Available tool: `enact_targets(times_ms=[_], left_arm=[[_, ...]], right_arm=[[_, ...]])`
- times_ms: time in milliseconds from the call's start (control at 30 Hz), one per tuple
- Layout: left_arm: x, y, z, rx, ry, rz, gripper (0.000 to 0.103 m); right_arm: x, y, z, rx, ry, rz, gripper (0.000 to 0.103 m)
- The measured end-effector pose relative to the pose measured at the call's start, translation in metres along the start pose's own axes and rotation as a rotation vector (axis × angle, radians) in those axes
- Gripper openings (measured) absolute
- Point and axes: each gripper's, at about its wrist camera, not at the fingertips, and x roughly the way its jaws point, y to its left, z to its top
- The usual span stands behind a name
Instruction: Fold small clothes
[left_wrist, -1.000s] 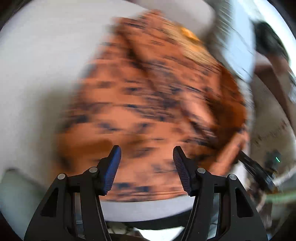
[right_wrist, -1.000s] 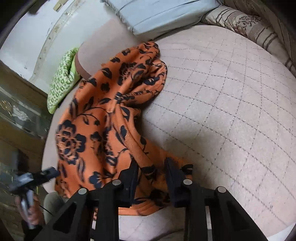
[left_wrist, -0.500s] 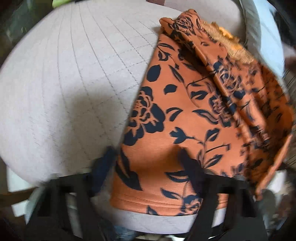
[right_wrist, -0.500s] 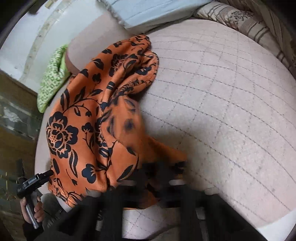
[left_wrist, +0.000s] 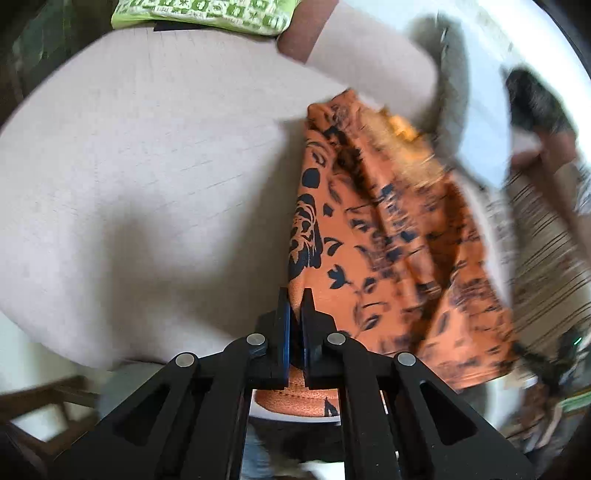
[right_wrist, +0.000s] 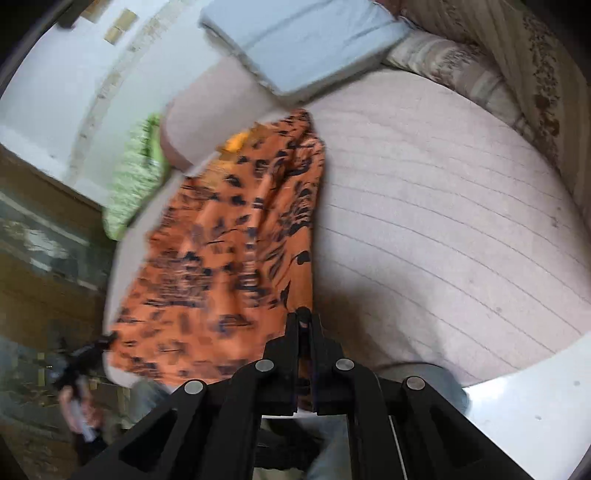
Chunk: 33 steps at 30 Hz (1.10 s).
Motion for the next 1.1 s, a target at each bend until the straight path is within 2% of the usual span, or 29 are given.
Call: enact_targets(times_ms=[133,200,267,333,400,467,500,533,567,600,633,667,700,767,833,900,967,1100], left_arm=[[0.059,0.019,-0.006,-0.032,0.132,0.1,0.004],[0.066,0.026,-0.007,-0.095,0.154,0.066,0.004],[0.055,0.027,-0.007,-0.111,0.115,0.044,0.005],[0.036,0.025,-0.008,-0.117,0.07,0.064,0.005],[0.017,0.022,-0.011,-0.116,0.018,0.086,0.007],[-0.008,0.013,-0.018,-0.1,-0.046,0.124,0.019],[-0.013,0.004,-0.019,-0.072,-0.069,0.123,0.025],[-0.021,-0.013,-0.021,-0.026,-0.098,0.093,0.042],[-0.024,-0.021,-0.023,-0.003,-0.108,0.064,0.06],[-0.024,-0.033,-0.022,0.013,-0.112,0.032,0.067],[-0.024,-0.047,-0.024,0.031,-0.112,-0.016,0.073],[-0.016,-0.067,-0.024,0.055,-0.097,-0.068,0.074],[-0.006,-0.085,-0.025,0.081,-0.064,-0.104,0.074],[0.012,-0.114,-0.028,0.125,-0.007,-0.131,0.074],[0.027,-0.137,-0.033,0.173,0.022,-0.153,0.074],[0.048,-0.163,-0.037,0.239,0.053,-0.143,0.074],[0.065,-0.177,-0.04,0.267,0.084,-0.131,0.074],[0.098,-0.186,-0.047,0.277,0.169,-0.109,0.074]], right_arm=[[0.052,-0.031,-0.009,0.039,0.123,-0.166,0.004],[0.072,-0.047,-0.013,0.08,0.153,-0.178,0.004],[0.068,-0.053,-0.012,0.122,0.135,-0.131,0.004],[0.052,-0.053,-0.01,0.15,0.095,-0.082,0.004],[0.03,-0.051,-0.006,0.148,0.032,-0.1,0.006],[0.002,-0.044,-0.005,0.119,-0.058,-0.132,0.007],[-0.008,-0.041,-0.004,0.109,-0.092,-0.101,0.007],[-0.018,-0.036,-0.003,0.099,-0.127,-0.044,0.011],[-0.025,-0.029,0.001,0.088,-0.154,0.016,0.02],[-0.031,-0.021,0.002,0.073,-0.183,0.064,0.027],[-0.036,-0.012,0.004,0.054,-0.22,0.105,0.042],[-0.038,-0.001,0.004,0.037,-0.25,0.132,0.05],[-0.04,0.008,0.006,0.02,-0.283,0.165,0.05],[-0.033,0.026,0.012,0.01,-0.313,0.233,0.05],[-0.023,0.036,0.018,0.061,-0.325,0.295,0.05],[-0.008,0.04,0.027,0.129,-0.309,0.361,0.05],[0.005,0.039,0.034,0.173,-0.297,0.383,0.05],[0.035,0.029,0.05,0.278,-0.212,0.451,0.05]])
